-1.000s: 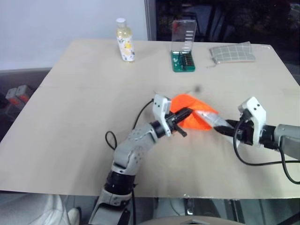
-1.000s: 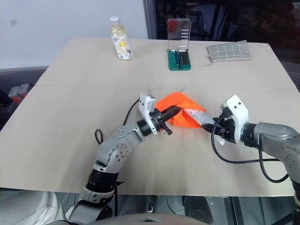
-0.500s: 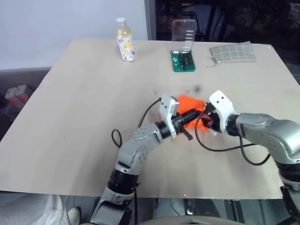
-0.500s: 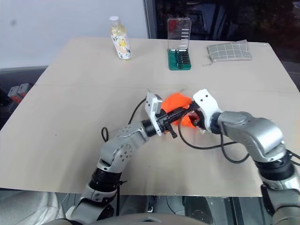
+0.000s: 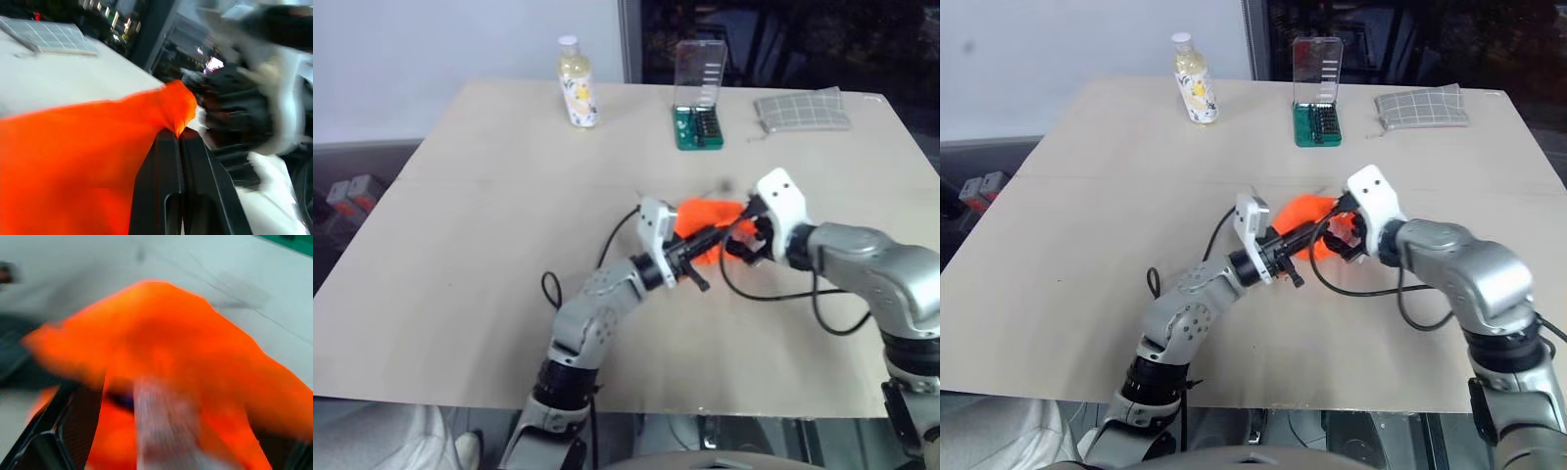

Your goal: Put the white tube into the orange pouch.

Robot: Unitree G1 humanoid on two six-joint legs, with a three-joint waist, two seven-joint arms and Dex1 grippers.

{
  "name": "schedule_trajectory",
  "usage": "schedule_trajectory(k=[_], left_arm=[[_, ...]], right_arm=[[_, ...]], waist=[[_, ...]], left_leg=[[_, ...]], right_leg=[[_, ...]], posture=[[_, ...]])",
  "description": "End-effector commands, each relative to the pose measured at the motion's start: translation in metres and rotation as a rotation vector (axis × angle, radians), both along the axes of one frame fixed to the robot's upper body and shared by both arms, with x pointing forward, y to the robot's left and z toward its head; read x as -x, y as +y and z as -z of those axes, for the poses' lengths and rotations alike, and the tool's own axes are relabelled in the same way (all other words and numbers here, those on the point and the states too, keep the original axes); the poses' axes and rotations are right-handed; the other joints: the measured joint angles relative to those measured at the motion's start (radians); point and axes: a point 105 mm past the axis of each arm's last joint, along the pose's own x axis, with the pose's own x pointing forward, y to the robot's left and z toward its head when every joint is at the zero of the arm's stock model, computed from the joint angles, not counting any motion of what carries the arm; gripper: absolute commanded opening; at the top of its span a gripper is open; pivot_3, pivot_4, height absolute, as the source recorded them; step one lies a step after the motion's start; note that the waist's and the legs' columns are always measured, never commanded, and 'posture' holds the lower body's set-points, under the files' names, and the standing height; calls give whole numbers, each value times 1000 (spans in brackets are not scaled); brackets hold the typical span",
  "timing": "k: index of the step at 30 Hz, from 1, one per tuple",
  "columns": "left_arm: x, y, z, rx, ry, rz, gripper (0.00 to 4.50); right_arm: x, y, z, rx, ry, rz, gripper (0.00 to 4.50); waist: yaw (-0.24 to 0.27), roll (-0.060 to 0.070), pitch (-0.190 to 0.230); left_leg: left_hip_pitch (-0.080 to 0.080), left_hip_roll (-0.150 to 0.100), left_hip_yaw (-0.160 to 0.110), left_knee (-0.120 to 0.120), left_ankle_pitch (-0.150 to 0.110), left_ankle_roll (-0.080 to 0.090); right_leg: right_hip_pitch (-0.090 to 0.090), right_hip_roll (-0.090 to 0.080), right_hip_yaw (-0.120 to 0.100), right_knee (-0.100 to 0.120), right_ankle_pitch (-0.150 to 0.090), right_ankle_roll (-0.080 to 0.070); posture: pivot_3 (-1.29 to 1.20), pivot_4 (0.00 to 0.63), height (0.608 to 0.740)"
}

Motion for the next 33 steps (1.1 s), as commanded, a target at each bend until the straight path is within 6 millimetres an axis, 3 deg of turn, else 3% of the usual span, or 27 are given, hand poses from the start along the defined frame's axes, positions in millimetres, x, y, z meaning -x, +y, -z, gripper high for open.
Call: schedule_trajectory(k=[1,4,7,9,11,16,18,27,30,33], left_arm=[[-5,4,-10,43,-1,-24,0],[-11,11,-13,71,16,-50,0],[-15,20,-14,75,29,-75,0],[-14,24,-12,58,30,-78,0],[-14,26,-10,50,37,-79,0],[-13,26,-9,37,41,-76,0],[-13,26,-9,37,41,-77,0],[-13,28,-9,32,43,-86,0],[-13,30,-8,31,45,-91,0],[-13,30,-8,29,47,-94,0]], right_arm=[[32,-3,-20,-61,-45,-132,4449],[40,-19,-20,-89,-35,-116,4449],[19,-55,-8,-40,-68,82,4449],[7,-75,14,167,-114,177,4449],[2,-79,36,363,-165,156,4449],[-7,-60,66,489,-275,21,4449],[-12,-53,71,460,-288,7,4449],[-33,-27,66,275,-408,-1,4449],[-28,-22,68,227,-406,-30,3516],[-26,-23,73,215,-392,-27,2090]], waist=[[0,0,0],[0,0,0],[-1,0,0],[-2,0,0],[-2,-1,0],[-15,-1,0],[-17,-1,0],[-14,-1,1],[-13,-1,1],[-11,-1,1]], left_leg=[[0,0,0,0,0,0],[0,0,0,0,-1,1],[1,0,1,0,-1,1],[3,-1,1,0,-1,1],[5,-2,3,0,-1,1],[6,0,3,0,2,-4],[6,0,3,0,2,-4],[5,0,3,1,3,-5],[5,0,3,0,3,-5],[5,0,3,0,3,-5]], right_leg=[[0,0,0,0,0,0],[0,0,-1,-1,0,0],[1,0,1,1,0,0],[2,0,1,2,0,0],[3,1,3,3,0,0],[2,3,4,3,0,0],[2,3,5,3,0,0],[2,2,5,3,0,0],[2,2,5,2,0,0],[2,1,5,2,0,0]], posture=[[0,150,740],[0,150,740],[0,150,740],[0,150,740],[0,150,740],[0,150,740],[0,150,740],[0,150,740],[0,150,740],[0,150,740]])
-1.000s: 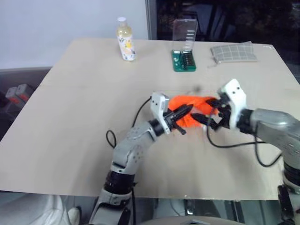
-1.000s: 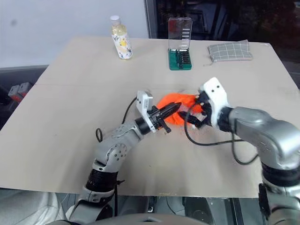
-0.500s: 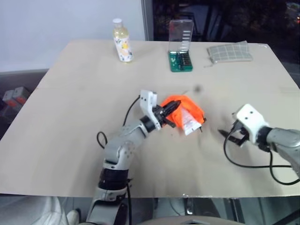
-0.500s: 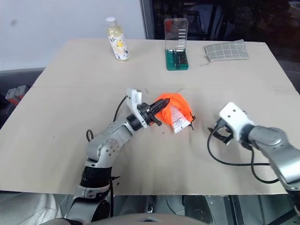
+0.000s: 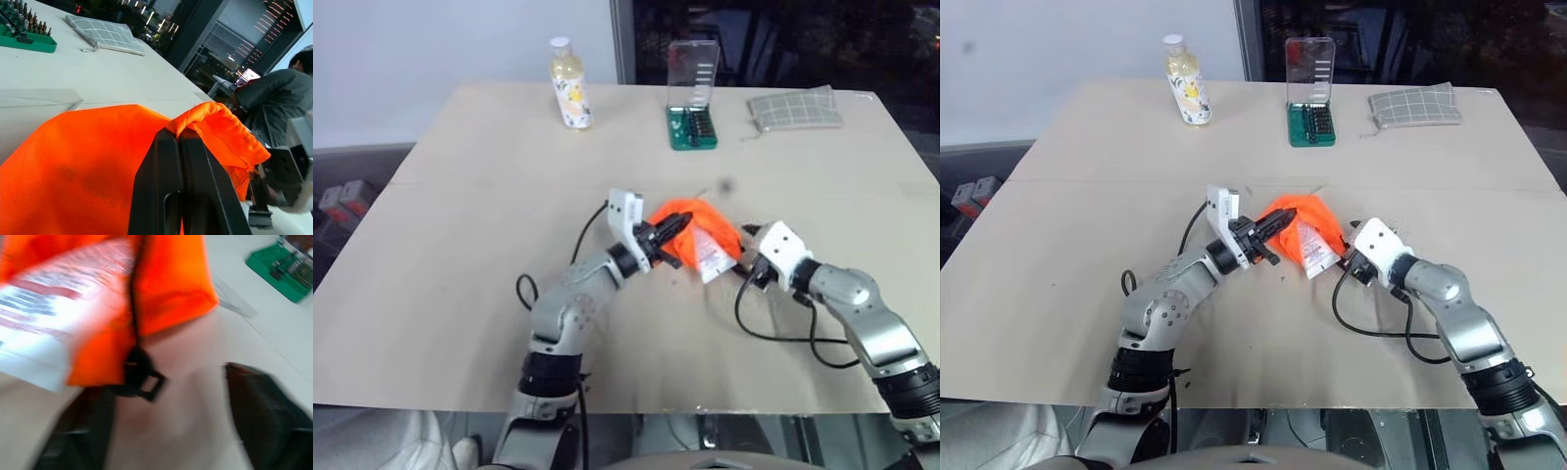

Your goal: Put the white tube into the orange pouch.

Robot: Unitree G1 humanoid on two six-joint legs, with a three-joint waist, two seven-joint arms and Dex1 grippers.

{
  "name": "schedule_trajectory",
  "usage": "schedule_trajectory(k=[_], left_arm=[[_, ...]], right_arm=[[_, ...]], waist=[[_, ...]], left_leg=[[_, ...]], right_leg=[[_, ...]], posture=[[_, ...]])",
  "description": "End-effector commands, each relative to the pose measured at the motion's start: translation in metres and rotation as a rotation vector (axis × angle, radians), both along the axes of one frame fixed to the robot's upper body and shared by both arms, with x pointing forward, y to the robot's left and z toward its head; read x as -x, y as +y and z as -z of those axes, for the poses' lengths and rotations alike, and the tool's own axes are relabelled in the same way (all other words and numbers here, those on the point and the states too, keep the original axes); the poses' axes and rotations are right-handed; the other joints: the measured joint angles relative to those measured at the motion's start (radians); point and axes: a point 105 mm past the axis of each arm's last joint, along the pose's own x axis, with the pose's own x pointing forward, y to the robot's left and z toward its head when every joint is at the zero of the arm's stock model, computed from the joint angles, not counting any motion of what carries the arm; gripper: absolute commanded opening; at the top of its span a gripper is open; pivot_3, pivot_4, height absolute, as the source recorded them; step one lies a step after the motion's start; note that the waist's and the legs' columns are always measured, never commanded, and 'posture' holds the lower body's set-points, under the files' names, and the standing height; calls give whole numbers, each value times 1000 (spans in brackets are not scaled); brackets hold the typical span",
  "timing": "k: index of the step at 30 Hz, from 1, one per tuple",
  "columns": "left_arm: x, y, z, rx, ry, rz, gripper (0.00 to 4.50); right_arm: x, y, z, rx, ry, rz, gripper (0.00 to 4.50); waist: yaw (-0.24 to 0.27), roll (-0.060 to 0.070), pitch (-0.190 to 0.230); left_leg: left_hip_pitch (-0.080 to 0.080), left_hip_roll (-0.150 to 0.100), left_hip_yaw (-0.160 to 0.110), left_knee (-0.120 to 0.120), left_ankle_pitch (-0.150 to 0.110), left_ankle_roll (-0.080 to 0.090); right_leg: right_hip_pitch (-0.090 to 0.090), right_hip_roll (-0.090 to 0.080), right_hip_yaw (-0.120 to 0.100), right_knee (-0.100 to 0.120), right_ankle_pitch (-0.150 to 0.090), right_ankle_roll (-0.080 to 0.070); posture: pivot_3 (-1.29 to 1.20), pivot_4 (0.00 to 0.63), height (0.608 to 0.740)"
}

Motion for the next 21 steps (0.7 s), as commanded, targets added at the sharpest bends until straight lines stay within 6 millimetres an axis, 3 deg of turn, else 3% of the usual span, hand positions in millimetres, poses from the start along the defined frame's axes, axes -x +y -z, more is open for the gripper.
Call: schedule_trajectory(k=[1,4,9,16,18,21], left_arm=[[5,0,-12,22,-46,8,0],[5,0,-12,21,-45,9,0],[4,2,-12,16,-44,6,0],[4,4,-11,8,-40,2,0],[4,4,-11,8,-41,1,0],[3,5,-11,10,-40,-4,0]], right_arm=[[1,-4,-8,-39,-32,9,1568],[0,-9,-6,-48,-25,41,52],[-8,-31,-11,-48,-66,162,52],[-18,-71,-60,-264,-197,377,52],[-14,-71,-61,-302,-183,375,52],[-7,-70,-47,-209,-140,349,52]], waist=[[0,0,0],[1,0,0],[3,0,0],[8,0,0],[8,0,0],[8,0,0]], left_leg=[[0,0,0,0,0,0],[1,0,0,0,0,0],[1,0,0,0,0,0],[1,0,0,0,0,0],[1,0,0,0,0,0],[1,0,0,0,0,0]], right_leg=[[0,0,0,0,0,0],[0,0,0,1,0,0],[0,0,0,2,0,0],[0,0,1,2,0,0],[0,0,1,2,0,0],[0,0,1,2,0,0]], posture=[[0,150,740],[0,150,740],[0,150,740],[0,150,740],[0,150,740],[0,150,740]])
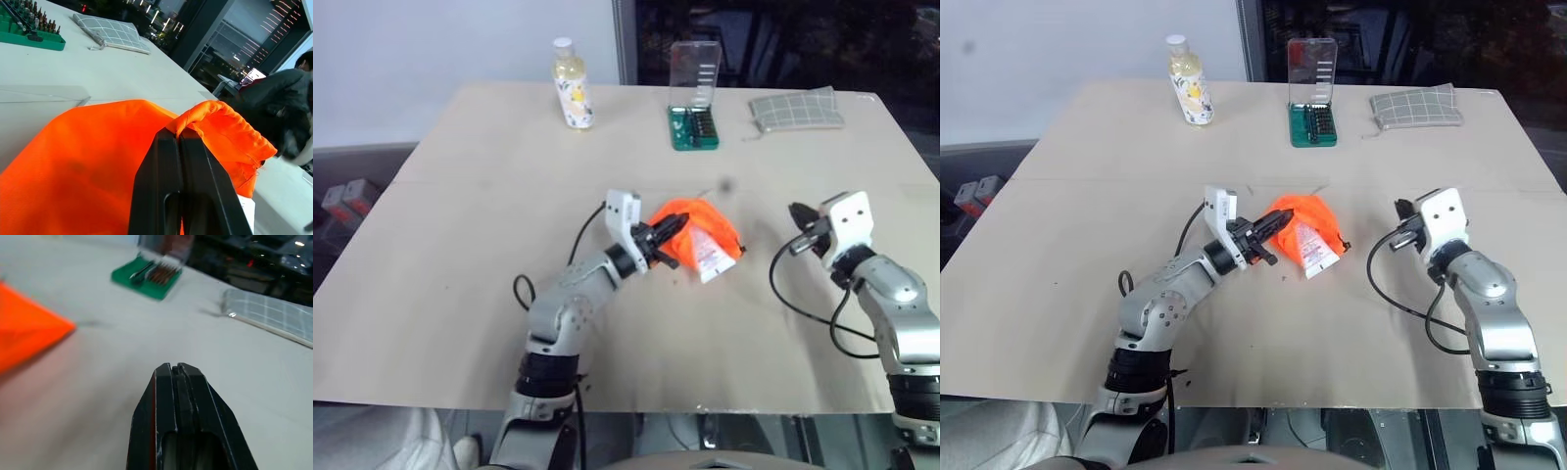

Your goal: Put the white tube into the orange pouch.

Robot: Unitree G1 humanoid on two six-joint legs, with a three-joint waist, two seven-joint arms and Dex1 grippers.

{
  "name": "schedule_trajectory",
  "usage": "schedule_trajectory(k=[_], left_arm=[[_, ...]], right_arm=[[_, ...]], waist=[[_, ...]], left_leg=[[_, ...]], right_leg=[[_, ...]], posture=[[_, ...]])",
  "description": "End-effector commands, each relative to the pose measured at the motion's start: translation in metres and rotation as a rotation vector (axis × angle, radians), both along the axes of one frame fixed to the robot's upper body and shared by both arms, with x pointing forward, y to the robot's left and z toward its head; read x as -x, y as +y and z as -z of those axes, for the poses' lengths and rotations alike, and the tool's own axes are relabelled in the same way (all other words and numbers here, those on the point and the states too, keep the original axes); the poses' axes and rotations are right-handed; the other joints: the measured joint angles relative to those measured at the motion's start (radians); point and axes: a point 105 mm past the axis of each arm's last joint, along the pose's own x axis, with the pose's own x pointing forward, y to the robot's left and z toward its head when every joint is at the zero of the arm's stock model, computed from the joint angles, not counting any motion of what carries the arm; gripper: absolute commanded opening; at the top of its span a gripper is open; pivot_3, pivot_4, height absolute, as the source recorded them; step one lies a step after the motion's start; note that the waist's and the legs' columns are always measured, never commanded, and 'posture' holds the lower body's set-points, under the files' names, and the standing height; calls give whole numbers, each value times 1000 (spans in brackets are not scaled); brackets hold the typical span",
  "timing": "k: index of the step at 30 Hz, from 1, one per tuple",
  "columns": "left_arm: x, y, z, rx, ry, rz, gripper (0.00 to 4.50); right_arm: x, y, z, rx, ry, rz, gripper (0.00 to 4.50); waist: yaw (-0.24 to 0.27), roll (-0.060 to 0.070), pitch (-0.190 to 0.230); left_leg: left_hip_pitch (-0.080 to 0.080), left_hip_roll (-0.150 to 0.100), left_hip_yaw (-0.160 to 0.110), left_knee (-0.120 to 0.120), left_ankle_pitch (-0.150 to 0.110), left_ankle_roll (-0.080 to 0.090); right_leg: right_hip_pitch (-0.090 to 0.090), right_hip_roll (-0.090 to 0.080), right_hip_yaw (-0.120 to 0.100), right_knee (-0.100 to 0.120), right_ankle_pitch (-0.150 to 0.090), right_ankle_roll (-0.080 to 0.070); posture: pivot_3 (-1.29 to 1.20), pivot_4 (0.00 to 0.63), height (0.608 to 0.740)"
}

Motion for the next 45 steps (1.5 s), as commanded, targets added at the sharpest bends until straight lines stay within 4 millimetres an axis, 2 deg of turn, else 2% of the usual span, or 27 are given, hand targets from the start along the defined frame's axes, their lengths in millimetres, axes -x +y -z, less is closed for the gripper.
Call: schedule_trajectory(k=[1,3,6,8,10,13,17,22,24,31,35,40,45], left_arm=[[4,2,-12,15,-52,7,0],[4,8,-9,-12,-61,11,0],[2,20,-4,-66,-73,11,0],[0,30,1,-106,-76,3,0],[-3,39,6,-128,-70,-12,0],[-6,43,10,-141,-65,-18,0],[-8,41,18,-142,-47,-18,0],[-8,38,19,-140,-52,-9,0],[-8,38,18,-139,-54,-9,0],[-9,38,17,-140,-52,-6,0],[-9,37,16,-138,-54,-5,0],[-9,36,15,-133,-58,-7,0],[-9,37,15,-131,-57,-12,0]], right_arm=[[11,4,6,112,20,-49,52],[21,15,24,200,92,-132,52],[34,31,37,235,153,-243,52],[40,39,41,239,178,-292,560],[41,42,43,264,181,-302,1253],[43,50,46,280,196,-330,2700],[44,72,48,203,203,-378,2700],[51,97,46,51,240,-443,2700],[55,102,45,21,255,-467,2700],[48,117,36,-96,250,-455,2700],[36,119,46,-44,263,-405,2700],[37,127,48,-83,287,-443,2700],[38,123,50,-75,306,-436,481]], waist=[[2,0,0],[1,0,0],[-4,0,0],[-8,0,0],[-9,0,0],[-9,0,0],[-5,0,0],[-5,0,0],[-2,0,0],[-1,0,0],[-1,0,0],[0,0,0],[-1,0,0]], left_leg=[[0,0,0,0,0,0],[0,0,0,0,0,0],[0,0,0,0,0,0],[1,0,0,0,0,0],[2,0,0,0,-2,4],[2,0,0,0,-2,4],[1,0,0,0,0,1],[1,0,-1,0,0,0],[1,0,-1,0,0,0],[1,0,-1,0,0,0],[1,0,-1,0,0,0],[1,0,-1,0,0,0],[1,0,-1,0,0,0]], right_leg=[[0,0,0,0,0,0],[0,0,0,0,0,0],[0,0,0,0,0,0],[0,1,0,0,0,0],[0,1,1,1,0,0],[1,1,1,1,0,0],[0,1,0,0,0,0],[0,1,0,0,0,0],[0,0,0,0,0,0],[0,0,0,1,0,0],[0,0,0,0,0,0],[0,1,-1,0,0,0],[0,0,0,0,0,0]], posture=[[0,150,740],[0,150,740],[0,150,740],[0,150,740],[0,150,740],[0,150,740],[0,150,740],[0,150,740],[0,150,740],[0,150,740],[0,150,740],[0,150,740],[0,150,740]])
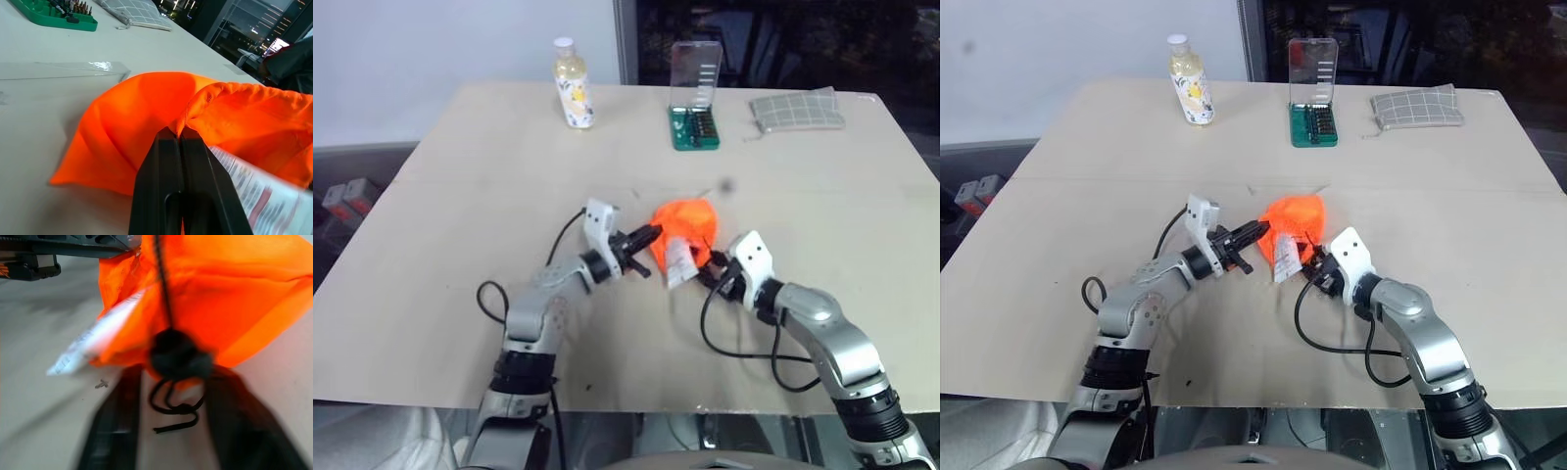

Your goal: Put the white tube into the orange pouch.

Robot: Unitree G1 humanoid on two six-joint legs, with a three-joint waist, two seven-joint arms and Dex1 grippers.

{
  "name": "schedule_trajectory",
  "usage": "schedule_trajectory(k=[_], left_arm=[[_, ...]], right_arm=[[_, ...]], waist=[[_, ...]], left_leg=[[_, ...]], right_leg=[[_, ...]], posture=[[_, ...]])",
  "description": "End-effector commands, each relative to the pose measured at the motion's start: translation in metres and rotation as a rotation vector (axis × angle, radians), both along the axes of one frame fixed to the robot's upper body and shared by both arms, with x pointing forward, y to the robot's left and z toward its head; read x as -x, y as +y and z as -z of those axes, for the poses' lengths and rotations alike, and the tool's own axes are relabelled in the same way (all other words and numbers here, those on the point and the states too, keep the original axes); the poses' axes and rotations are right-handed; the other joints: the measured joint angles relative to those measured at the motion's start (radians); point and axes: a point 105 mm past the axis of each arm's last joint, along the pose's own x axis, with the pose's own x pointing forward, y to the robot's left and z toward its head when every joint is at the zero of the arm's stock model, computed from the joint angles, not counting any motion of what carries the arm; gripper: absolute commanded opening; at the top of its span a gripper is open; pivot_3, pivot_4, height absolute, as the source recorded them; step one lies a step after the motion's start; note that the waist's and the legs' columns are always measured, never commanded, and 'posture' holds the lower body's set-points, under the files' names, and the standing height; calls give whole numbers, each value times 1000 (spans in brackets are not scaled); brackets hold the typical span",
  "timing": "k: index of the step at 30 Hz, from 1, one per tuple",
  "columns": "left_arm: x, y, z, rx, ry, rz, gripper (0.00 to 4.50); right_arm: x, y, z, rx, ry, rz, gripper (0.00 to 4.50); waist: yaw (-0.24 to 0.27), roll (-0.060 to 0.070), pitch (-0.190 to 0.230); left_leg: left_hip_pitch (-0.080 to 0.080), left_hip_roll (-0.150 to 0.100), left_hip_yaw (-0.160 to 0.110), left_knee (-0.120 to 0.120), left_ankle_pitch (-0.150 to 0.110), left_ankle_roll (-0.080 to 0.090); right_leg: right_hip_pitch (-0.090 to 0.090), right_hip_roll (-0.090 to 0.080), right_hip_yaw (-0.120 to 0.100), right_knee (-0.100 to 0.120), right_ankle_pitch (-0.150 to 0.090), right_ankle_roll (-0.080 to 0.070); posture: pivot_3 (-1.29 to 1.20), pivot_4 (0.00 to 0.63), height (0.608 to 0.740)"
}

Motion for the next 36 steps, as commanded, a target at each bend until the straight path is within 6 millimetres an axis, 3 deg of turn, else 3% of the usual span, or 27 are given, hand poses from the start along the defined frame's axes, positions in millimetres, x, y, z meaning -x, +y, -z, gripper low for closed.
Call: schedule_trajectory(k=[1,7,11,20,28,32,33,36], left_arm=[[-1,-2,-11,9,-38,5,0],[0,-2,-11,14,-38,3,0],[-2,-6,-22,24,-60,3,0],[-3,-26,-76,132,-151,37,0],[-1,-38,-134,266,-208,61,0],[0,-38,-152,321,-212,66,0],[0,-37,-155,343,-206,68,0],[-8,-34,-126,260,-147,34,0]], right_arm=[[2,-2,-8,-7,-18,-7,69],[-5,-17,-19,-34,-42,67,69],[-12,-39,-45,-68,-101,151,69],[-23,-75,-113,-166,-248,277,69],[-25,-68,-172,-303,-372,263,69],[-25,-66,-194,-361,-414,251,69],[-25,-66,-199,-389,-420,246,69],[-32,-76,-196,-347,-426,287,69]], waist=[[0,0,0],[0,0,0],[1,0,0],[1,0,0],[-4,0,0],[-4,0,0],[-5,0,0],[-5,0,0]], left_leg=[[0,0,0,0,0,0],[0,0,0,0,0,0],[0,0,0,0,0,0],[-1,0,-1,0,-2,3],[-2,0,0,0,-1,2],[-2,0,0,0,0,0],[-2,0,0,0,0,0],[-3,-1,0,0,0,0]], right_leg=[[0,0,0,0,0,0],[0,0,0,0,0,0],[0,0,0,0,0,0],[0,0,0,0,0,0],[-1,0,0,0,0,0],[-1,0,0,0,0,0],[-1,0,0,-1,0,0],[-3,0,0,-1,0,0]], posture=[[0,150,740],[0,150,740],[0,150,740],[0,150,740],[0,150,740],[0,150,740],[0,150,740],[0,150,740]])
